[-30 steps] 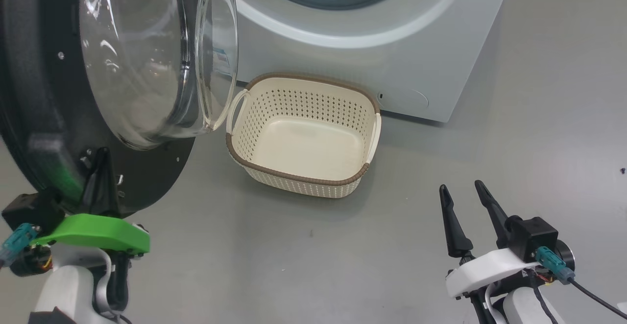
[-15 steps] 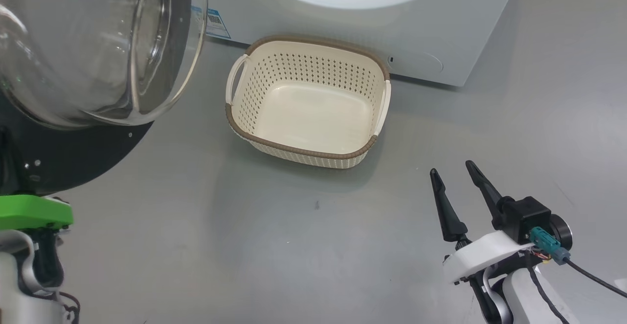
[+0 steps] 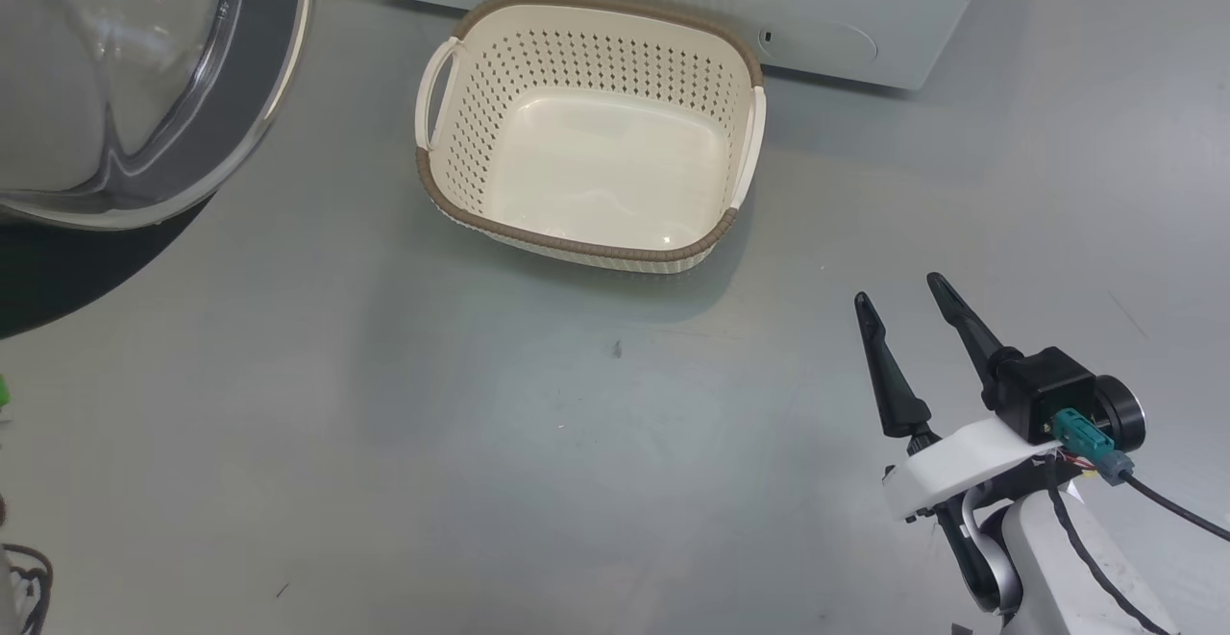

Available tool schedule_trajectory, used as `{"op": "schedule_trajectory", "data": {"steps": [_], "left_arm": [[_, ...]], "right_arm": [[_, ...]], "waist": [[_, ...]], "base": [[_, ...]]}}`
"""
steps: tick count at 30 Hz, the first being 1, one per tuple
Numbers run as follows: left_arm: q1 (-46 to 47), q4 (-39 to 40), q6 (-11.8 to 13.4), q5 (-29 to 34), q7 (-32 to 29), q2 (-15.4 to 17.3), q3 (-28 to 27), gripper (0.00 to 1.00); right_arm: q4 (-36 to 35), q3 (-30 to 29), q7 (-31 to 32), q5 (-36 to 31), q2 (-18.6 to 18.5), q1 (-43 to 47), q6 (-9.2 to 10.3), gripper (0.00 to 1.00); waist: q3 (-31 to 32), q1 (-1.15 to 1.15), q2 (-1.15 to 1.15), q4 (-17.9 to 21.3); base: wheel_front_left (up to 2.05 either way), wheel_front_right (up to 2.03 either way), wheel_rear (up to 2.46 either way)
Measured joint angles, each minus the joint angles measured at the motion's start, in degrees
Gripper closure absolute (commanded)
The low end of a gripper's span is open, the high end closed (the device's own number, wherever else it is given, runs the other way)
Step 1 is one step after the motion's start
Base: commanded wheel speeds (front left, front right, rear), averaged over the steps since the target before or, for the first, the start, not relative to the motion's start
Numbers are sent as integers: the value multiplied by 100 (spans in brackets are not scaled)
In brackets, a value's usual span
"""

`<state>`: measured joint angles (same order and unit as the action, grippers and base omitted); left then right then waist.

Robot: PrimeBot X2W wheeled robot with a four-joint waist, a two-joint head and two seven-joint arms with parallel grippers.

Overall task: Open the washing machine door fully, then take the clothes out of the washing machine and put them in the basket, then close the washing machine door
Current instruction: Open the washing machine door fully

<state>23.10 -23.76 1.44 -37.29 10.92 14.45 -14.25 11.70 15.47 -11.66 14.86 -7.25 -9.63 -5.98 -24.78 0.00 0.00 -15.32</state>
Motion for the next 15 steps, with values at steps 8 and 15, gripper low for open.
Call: {"op": "schedule_trajectory", "data": {"steps": [8,15], "left_arm": [[271,-333,-82,-54,-1,214,-125,100],[524,-677,-176,-113,2,430,-240,100]], "right_arm": [[-67,-1,77,-43,-44,-96,0,0],[-153,-22,81,-80,-85,-211,9,0]], "waist": [[-284,0,0,59],[-535,0,0,109]], "base": [[0,0,0],[0,0,0]]}}
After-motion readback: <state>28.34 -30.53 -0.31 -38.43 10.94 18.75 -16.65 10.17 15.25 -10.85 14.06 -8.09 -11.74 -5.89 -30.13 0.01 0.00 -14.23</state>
